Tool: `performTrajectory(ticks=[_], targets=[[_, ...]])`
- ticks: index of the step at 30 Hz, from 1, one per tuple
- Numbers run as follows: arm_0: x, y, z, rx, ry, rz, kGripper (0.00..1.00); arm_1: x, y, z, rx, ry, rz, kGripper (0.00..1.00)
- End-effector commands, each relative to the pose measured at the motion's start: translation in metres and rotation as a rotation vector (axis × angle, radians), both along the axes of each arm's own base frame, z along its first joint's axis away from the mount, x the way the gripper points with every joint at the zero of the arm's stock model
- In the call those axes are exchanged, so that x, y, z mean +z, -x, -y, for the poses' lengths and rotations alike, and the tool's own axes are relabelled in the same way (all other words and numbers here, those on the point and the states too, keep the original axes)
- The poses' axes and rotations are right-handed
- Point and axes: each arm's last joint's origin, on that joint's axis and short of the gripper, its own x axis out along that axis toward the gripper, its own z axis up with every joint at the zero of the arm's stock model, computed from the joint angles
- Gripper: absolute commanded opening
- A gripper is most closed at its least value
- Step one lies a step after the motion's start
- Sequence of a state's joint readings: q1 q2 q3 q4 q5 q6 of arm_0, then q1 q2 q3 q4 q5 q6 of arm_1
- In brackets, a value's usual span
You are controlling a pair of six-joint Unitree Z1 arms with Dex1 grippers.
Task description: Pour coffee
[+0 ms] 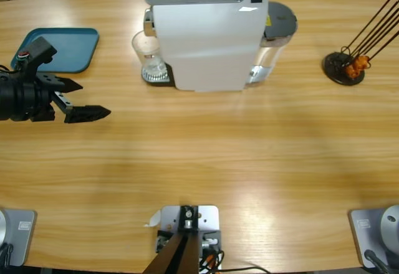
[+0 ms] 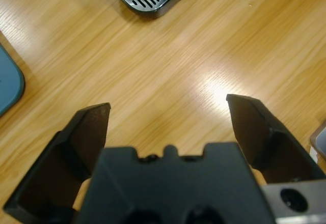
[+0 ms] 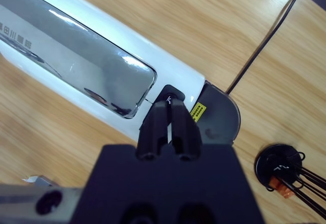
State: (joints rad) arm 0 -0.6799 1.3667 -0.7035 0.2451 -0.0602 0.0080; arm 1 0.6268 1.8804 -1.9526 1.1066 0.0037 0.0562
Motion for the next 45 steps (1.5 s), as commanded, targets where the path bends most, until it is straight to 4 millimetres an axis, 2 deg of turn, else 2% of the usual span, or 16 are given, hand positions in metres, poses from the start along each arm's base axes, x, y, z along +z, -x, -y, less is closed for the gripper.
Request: performTrajectory(ticks=[1,11,19,32,45], targets=[[-0.017,0.002,0.001,-0.02,-0.038,-0.04,0.996,-0.023,-0.019,-0.009,0.007,0.018,-0.043,0.0],[-0.017,0.002,0.001,-0.02,-0.037,-0.038,0.996,-0.029,-0.016,-0.01,0.015,0.032,-0.066,0.0],[-0.017,0.002,0.001,-0.02,-0.037,-0.039,0.996,-0.017,-0.007,-0.005,0.007,0.024,-0.041,0.0],[-0.018,0.002,0.001,-0.02,-0.041,-0.043,0.996,-0.02,0.002,0.0,0.0,0.032,-0.056,0.0],[-0.019,0.002,0.001,-0.018,-0.039,-0.042,0.996,-0.036,-0.01,-0.009,0.0,0.043,-0.08,0.0]])
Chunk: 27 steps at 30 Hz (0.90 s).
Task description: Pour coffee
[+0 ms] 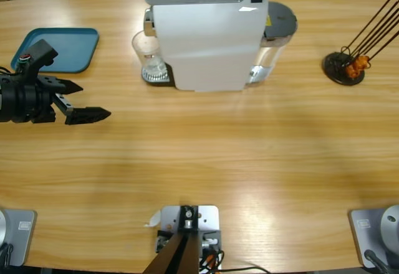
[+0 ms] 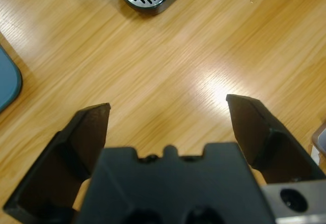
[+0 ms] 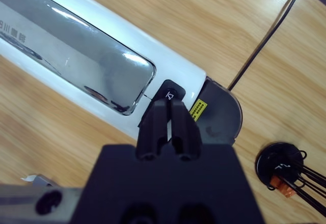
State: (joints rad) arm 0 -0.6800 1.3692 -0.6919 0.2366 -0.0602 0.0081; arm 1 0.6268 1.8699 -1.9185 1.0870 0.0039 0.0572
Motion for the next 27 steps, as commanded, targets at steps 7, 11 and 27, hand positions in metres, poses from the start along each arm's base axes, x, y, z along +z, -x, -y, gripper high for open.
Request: performTrajectory(ticks=[7,11,27], targets=[[-0.016,0.0,0.001,-0.016,-0.033,-0.035,0.996,-0.033,-0.006,-0.009,-0.001,0.068,-0.087,0.0],[-0.015,0.001,0.001,-0.016,-0.032,-0.033,0.996,-0.029,-0.004,-0.01,-0.001,0.077,-0.066,0.0],[-0.017,0.0,0.002,-0.016,-0.03,-0.032,0.996,0.067,0.195,0.109,0.11,-0.219,0.183,1.0]])
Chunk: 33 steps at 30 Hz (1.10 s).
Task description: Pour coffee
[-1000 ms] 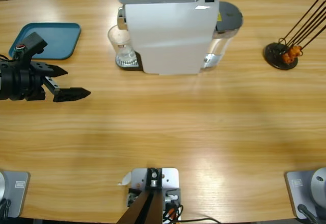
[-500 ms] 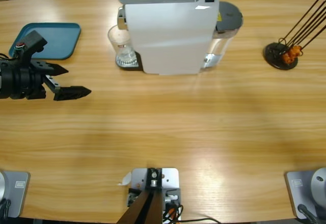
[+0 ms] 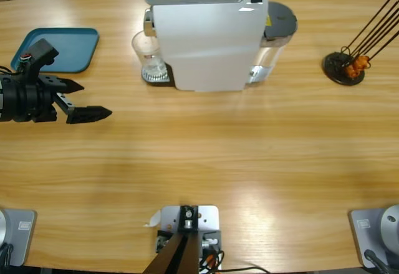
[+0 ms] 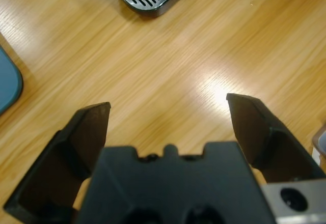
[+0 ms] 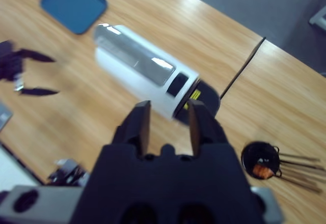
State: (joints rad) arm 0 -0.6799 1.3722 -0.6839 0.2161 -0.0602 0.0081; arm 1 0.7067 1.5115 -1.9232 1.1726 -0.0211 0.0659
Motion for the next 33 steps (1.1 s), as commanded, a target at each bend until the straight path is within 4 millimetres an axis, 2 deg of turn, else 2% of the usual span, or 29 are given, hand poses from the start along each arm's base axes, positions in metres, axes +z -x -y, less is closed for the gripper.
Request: performTrajectory(ticks=[1,6,9,11,22,27,33], targets=[[-0.014,0.001,0.001,-0.015,-0.033,-0.037,0.996,-0.052,0.077,0.044,0.079,-0.052,-0.052,1.0],[-0.011,0.003,-0.001,-0.013,-0.023,-0.023,0.996,-0.124,0.072,0.038,0.096,-0.01,-0.092,1.0],[-0.01,0.004,-0.002,-0.017,-0.017,-0.024,0.991,-0.157,0.067,0.035,0.073,0.018,-0.089,1.0],[-0.009,0.006,-0.002,-0.024,-0.011,-0.028,0.991,-0.169,0.067,0.036,0.061,0.014,-0.065,1.0],[-0.006,0.007,-0.004,-0.03,0.0,-0.017,0.991,-0.176,0.073,0.045,0.036,0.011,-0.023,1.0],[-0.011,0.002,0.0,-0.036,-0.004,-0.03,0.991,-0.191,0.072,0.044,0.036,0.055,-0.066,1.0],[-0.011,0.001,0.0,-0.035,0.002,-0.021,0.998,-0.194,0.069,0.04,0.046,0.075,-0.08,1.0]])
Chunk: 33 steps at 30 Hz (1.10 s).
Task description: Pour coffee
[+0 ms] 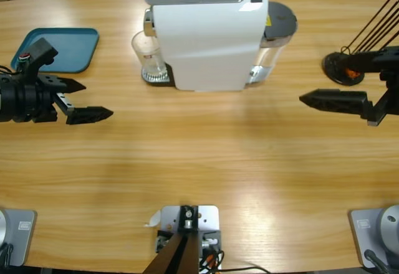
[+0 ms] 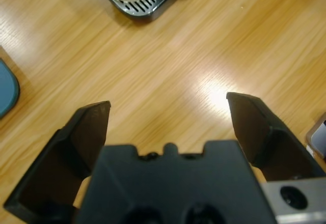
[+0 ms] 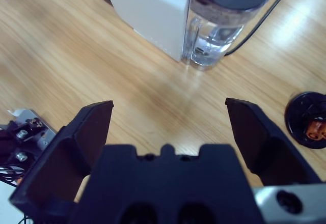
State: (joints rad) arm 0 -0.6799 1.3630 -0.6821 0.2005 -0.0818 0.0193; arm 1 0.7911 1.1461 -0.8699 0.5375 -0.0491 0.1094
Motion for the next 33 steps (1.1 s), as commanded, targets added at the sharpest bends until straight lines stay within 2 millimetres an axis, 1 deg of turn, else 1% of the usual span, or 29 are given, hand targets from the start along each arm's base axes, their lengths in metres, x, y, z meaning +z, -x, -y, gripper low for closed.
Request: performTrajectory(ticks=[1,6,12,20,27,33], targets=[[-0.013,0.0,0.0,-0.013,-0.019,-0.032,1.0,-0.016,0.0,-0.002,0.013,0.052,-0.038,1.0],[-0.016,-0.002,0.001,-0.012,-0.024,-0.039,1.0,-0.024,0.004,0.002,0.012,0.089,-0.071,1.0],[-0.019,-0.004,0.003,-0.013,-0.029,-0.047,1.0,-0.027,0.0,-0.002,0.012,0.108,-0.088,1.0],[-0.02,-0.004,0.003,-0.014,-0.032,-0.053,0.998,-0.023,0.004,0.002,0.007,0.094,-0.068,1.0],[-0.011,0.002,-0.003,-0.008,-0.005,-0.018,1.0,-0.019,0.009,0.008,0.004,0.081,-0.048,1.0],[-0.011,0.002,-0.004,-0.006,-0.003,-0.017,1.0,-0.018,0.01,0.009,0.003,0.08,-0.045,1.0]])
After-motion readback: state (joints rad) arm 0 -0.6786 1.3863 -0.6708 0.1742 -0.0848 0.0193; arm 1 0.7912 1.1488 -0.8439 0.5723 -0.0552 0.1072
